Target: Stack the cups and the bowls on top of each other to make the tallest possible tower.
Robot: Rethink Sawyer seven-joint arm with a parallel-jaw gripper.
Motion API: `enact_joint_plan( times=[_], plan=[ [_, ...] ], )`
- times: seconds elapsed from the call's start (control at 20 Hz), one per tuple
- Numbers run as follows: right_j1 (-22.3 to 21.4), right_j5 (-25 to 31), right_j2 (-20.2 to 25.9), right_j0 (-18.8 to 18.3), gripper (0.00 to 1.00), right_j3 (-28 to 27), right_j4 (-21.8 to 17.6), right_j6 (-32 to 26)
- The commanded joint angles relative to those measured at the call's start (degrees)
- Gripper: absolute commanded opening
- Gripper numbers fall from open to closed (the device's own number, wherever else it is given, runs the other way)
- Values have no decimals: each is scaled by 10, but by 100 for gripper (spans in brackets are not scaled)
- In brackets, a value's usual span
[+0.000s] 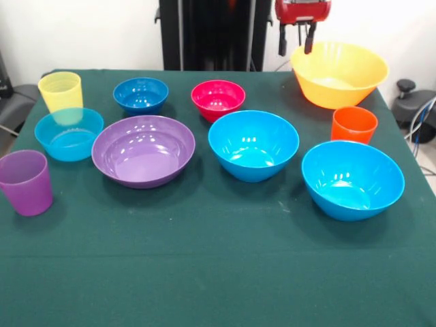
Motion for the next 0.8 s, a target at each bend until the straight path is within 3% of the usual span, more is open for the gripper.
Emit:
enact_joint_plan(
  times=[0.05, 0.8],
  plan=[
    [110, -104, 1, 29, 100, 2, -28, 121],
    [289, -219, -25, 44, 100, -88, -32, 103]
  ],
)
